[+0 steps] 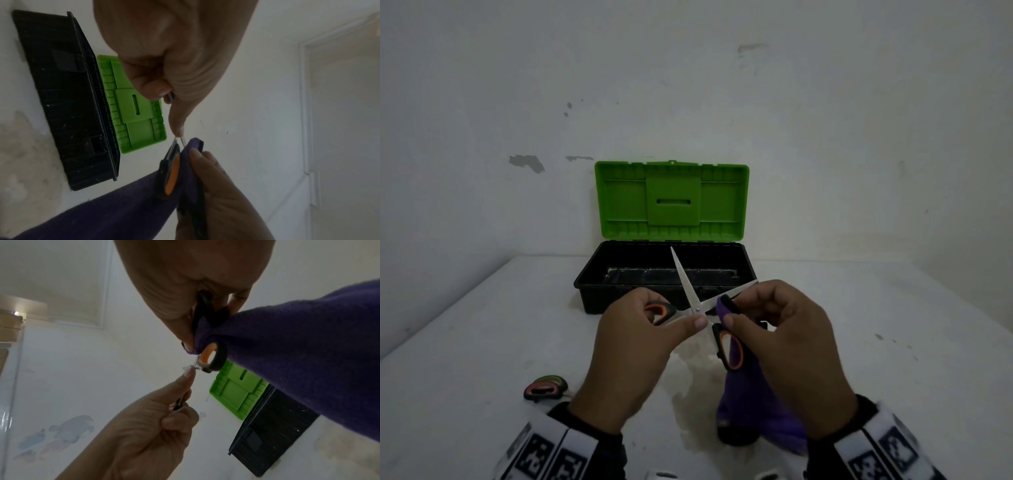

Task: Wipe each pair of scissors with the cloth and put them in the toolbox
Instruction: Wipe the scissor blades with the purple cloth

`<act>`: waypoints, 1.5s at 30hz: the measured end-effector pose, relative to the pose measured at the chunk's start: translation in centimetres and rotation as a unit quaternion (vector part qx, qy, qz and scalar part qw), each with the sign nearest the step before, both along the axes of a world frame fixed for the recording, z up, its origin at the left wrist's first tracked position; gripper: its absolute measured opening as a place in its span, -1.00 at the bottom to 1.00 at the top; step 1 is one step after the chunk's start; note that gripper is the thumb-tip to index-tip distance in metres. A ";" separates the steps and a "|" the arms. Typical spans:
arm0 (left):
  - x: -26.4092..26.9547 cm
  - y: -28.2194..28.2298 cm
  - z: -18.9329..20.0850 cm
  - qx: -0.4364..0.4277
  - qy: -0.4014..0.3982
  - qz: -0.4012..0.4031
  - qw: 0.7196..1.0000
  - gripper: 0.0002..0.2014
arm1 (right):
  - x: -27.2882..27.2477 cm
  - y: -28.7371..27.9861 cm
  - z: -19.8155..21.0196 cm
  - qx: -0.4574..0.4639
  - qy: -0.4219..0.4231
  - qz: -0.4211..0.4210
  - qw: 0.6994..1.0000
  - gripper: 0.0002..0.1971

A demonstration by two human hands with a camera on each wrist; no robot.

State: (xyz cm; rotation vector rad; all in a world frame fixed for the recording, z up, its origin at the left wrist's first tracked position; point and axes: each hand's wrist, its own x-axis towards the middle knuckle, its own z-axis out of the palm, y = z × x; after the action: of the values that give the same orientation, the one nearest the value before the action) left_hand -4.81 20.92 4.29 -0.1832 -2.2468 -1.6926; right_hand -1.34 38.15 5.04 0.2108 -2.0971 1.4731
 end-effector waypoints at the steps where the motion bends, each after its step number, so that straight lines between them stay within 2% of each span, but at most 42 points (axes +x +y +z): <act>1: 0.1 0.0 0.0 -0.002 0.002 0.004 1.000 -0.63 | 0.0 -0.4 -0.1 0.011 0.005 -0.009 1.000 -0.76; 8: 0.4 0.2 -0.3 0.002 0.004 0.013 1.000 -0.64 | -0.2 -1.0 -1.2 0.081 0.009 -0.110 0.991 -0.81; 13: 0.3 0.6 -0.3 0.003 0.006 0.017 1.000 -0.65 | -0.4 -0.7 -1.3 0.075 -0.011 -0.097 0.992 -0.96; 18: 0.3 0.8 -0.3 0.023 0.007 0.002 1.000 -0.66 | -0.2 -0.8 -1.2 0.031 -0.017 -0.054 0.998 -0.93; 24: 0.4 0.8 -0.1 0.013 0.025 -0.001 1.000 -0.69 | -0.1 -1.6 -1.1 0.085 0.032 -0.055 0.994 -0.97; 27: 0.6 0.9 0.0 -0.007 0.036 0.008 0.999 -0.67 | -0.4 -2.0 -1.2 0.086 0.046 -0.077 0.992 -0.98; 31: 0.5 0.9 -0.1 -0.017 0.052 0.019 0.998 -0.65 | -0.8 -1.8 -1.1 0.070 0.060 -0.122 0.988 -0.90; 35: 0.6 0.8 -0.1 -0.030 0.060 0.023 0.997 -0.65 | -0.6 -2.0 -1.2 0.068 0.068 -0.112 0.989 -0.86; 39: 0.6 0.6 -0.1 -0.032 0.061 0.022 0.997 -0.63 | -1.2 -1.2 -1.0 0.048 0.056 -0.152 0.986 -0.87; 43: 0.4 0.5 -0.2 -0.042 0.067 0.027 0.997 -0.62 | -0.9 -1.7 -1.1 0.055 0.063 -0.131 0.988 -0.87; 45: 0.4 0.5 -0.3 -0.046 0.059 0.028 0.997 -0.63 | -1.2 -1.2 -1.0 0.038 0.051 -0.147 0.987 -0.87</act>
State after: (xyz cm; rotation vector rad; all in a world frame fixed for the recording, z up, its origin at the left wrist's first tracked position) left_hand -4.43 21.45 4.02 -0.2330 -2.2215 -1.5105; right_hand -2.54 36.97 4.01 0.0036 -2.0052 1.1848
